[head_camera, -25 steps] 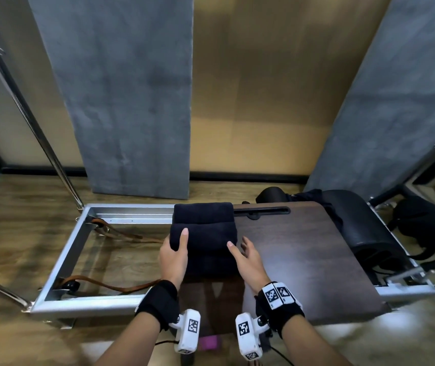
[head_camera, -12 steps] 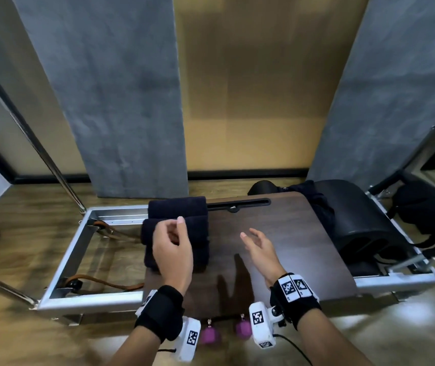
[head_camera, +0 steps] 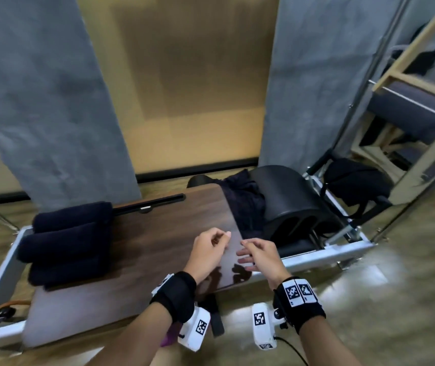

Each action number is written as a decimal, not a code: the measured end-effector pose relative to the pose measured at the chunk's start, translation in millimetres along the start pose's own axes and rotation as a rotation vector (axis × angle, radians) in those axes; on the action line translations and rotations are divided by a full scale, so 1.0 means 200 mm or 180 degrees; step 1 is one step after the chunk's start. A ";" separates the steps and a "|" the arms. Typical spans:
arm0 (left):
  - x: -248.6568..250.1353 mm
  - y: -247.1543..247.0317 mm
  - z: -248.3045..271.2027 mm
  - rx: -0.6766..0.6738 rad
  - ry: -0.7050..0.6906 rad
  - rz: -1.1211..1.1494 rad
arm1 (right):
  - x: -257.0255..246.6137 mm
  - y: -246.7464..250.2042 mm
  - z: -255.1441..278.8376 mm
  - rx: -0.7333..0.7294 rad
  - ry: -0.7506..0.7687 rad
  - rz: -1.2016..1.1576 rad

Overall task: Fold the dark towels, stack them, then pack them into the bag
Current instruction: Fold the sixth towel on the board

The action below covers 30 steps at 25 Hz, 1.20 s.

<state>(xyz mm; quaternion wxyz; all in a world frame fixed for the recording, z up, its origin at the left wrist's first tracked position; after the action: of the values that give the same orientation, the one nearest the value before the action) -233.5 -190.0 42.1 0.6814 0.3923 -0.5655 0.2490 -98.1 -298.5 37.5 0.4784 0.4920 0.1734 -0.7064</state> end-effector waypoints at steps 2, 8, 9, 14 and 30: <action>0.05 -0.18 -0.04 -0.0165 0.0042 -0.0032 | 0.07 0.19 -0.02 0.0111 -0.0039 -0.0056; 0.12 -0.57 -0.17 -0.0466 0.0284 -0.0031 | 0.21 0.60 -0.17 0.0266 -0.0200 -0.0220; 0.11 -0.60 -0.20 -0.0460 0.0328 -0.0039 | 0.22 0.63 -0.21 0.0269 -0.0233 -0.0229; 0.06 -0.67 -0.48 -0.0320 0.0532 0.0088 | 0.19 0.74 -0.49 0.0198 -0.0386 -0.0109; -0.26 -0.77 -1.81 0.0881 0.1610 0.1129 | -0.04 0.56 -2.28 -0.0662 -0.0343 0.2431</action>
<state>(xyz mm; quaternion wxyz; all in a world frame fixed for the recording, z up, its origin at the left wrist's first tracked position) 83.2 23.8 -66.1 0.6865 0.3025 -0.3988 0.5275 239.3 -21.7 -137.4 0.7623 0.4322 0.0234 -0.4813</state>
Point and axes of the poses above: each hand's wrist, its own z-axis away from the middle knuckle, its own y-axis out of the back of the hand, x = y × z, the point moved 2 cm from there along -z, towards the middle knuckle, and after that the axes turned 10 degrees about z, right-handed, at the moved point
